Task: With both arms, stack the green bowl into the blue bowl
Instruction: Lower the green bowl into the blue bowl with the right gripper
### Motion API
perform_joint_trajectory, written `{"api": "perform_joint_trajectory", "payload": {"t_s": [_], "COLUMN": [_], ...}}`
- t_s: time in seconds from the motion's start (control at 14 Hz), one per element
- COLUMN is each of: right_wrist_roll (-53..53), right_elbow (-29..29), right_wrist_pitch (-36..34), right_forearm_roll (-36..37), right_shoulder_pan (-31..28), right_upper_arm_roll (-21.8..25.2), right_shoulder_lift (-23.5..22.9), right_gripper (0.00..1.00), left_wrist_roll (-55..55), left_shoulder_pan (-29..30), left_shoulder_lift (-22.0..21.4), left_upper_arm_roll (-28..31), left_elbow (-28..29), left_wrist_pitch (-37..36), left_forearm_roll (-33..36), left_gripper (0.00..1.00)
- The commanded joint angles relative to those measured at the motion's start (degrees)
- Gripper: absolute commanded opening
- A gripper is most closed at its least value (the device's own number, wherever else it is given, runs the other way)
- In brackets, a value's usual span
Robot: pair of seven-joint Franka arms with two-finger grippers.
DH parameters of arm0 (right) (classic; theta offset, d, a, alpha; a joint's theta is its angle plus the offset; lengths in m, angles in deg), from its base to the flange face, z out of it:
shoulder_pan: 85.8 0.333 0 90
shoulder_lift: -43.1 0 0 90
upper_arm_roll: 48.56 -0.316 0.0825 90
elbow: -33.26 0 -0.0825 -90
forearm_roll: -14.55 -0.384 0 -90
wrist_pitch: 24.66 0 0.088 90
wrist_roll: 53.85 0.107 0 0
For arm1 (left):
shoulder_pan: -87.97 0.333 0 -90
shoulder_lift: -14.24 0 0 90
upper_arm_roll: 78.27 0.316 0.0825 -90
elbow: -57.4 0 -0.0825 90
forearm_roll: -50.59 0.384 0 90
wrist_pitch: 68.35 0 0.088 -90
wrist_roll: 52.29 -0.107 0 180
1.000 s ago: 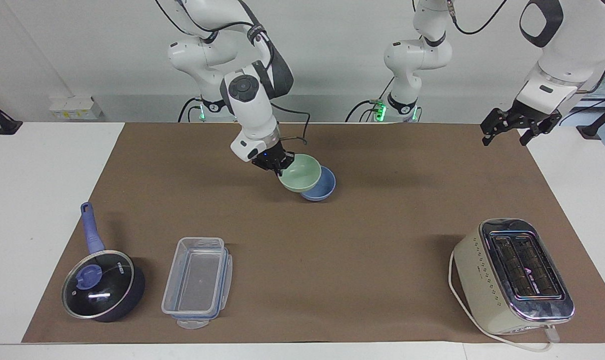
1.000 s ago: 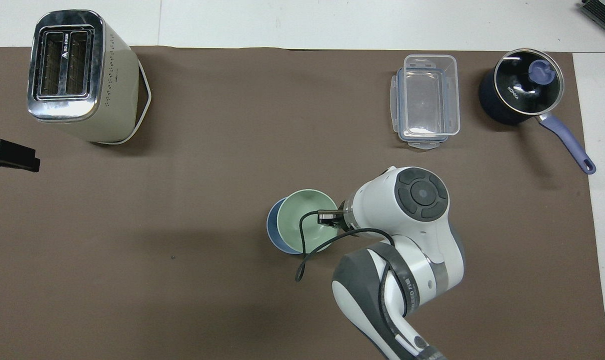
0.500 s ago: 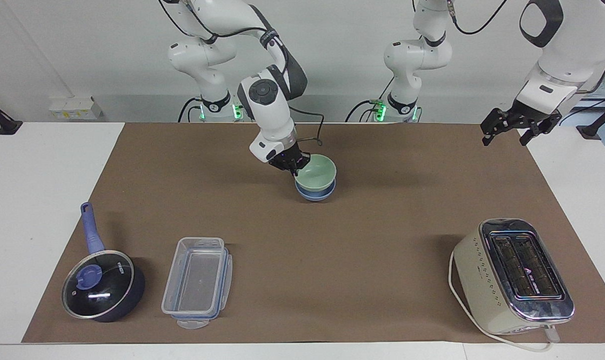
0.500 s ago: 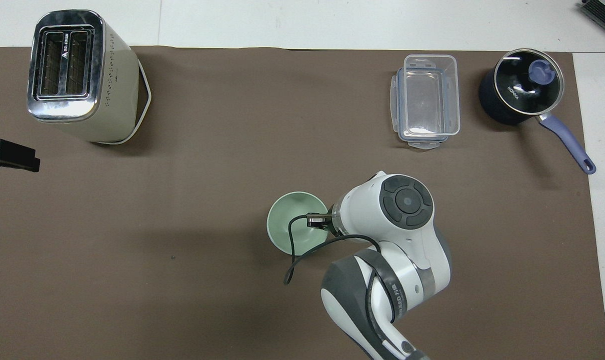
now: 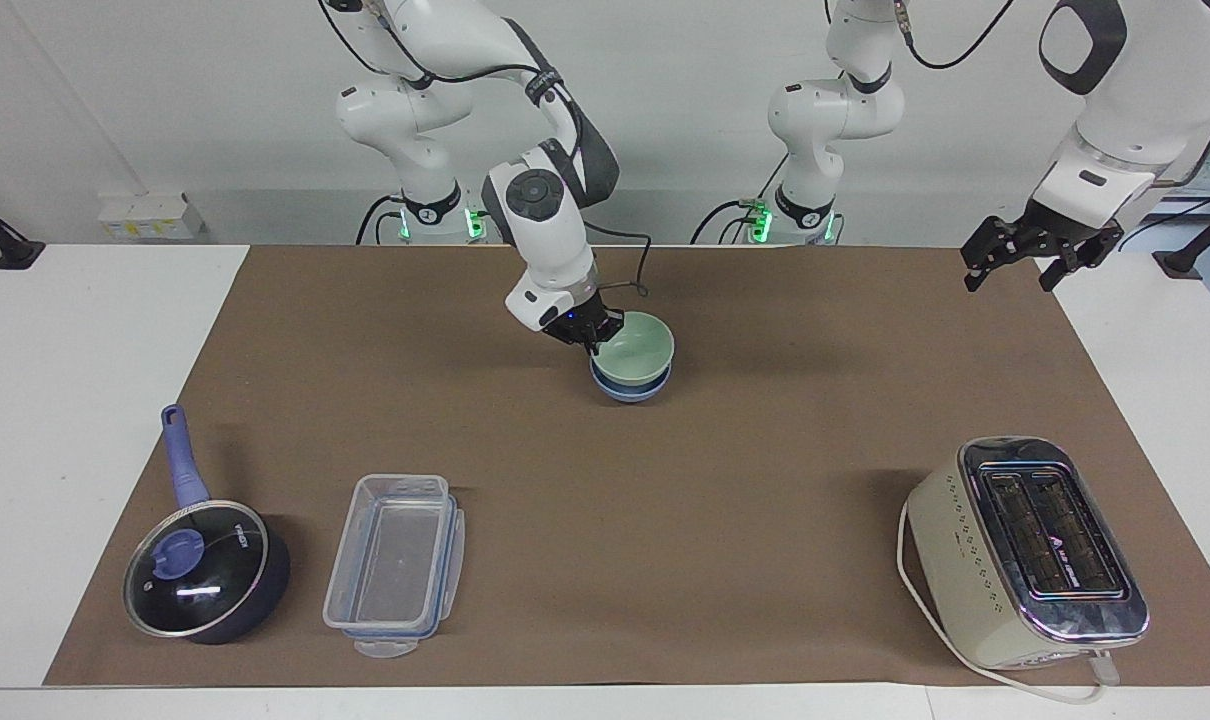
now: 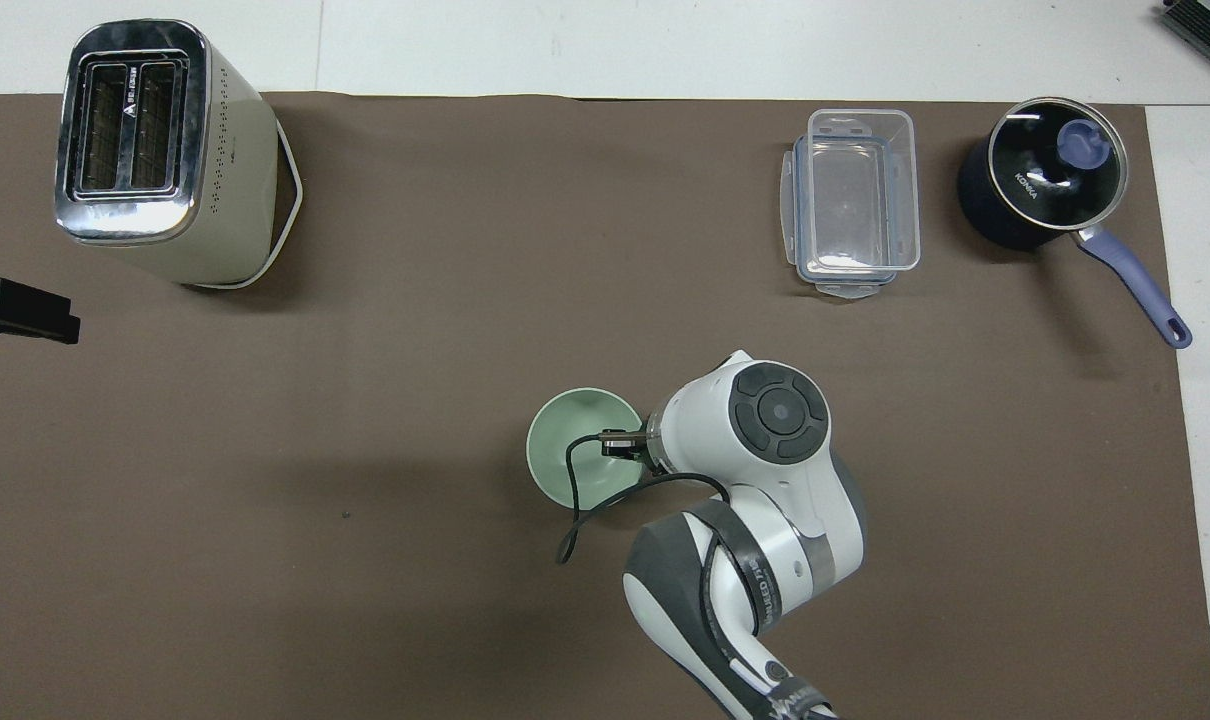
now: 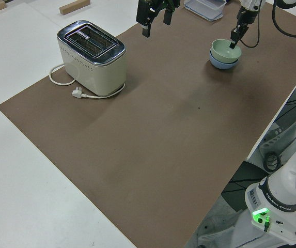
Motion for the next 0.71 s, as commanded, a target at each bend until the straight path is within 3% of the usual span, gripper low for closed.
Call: {"api": "perform_joint_trajectory", "payload": {"t_s": [0.0,0.64], "right_wrist_roll": [-0.4,-0.3], "right_elbow": [0.7,0.8], "right_wrist_pitch": [2.0,-1.3], "right_forearm_roll": [-1.4,-0.3], "right_shoulder_pan": [0.1,0.2], "right_upper_arm_roll": [0.0,0.0], "right_shoulder_lift": [-0.2,0.5], "right_gripper": [0.00,0.00], "left_wrist_roll": [0.7,0.6], "left_shoulder_pan": [0.4,0.4], "left_shoulder_lift": [-0.5,-0.6], "left_upper_arm_roll": [-0.4,-0.4], "left_elbow": [0.3,0.3], "left_wrist_pitch": [-0.5,-0.5], "left_forearm_roll": [1.1,1.1], "left_gripper": [1.00,1.00]}}
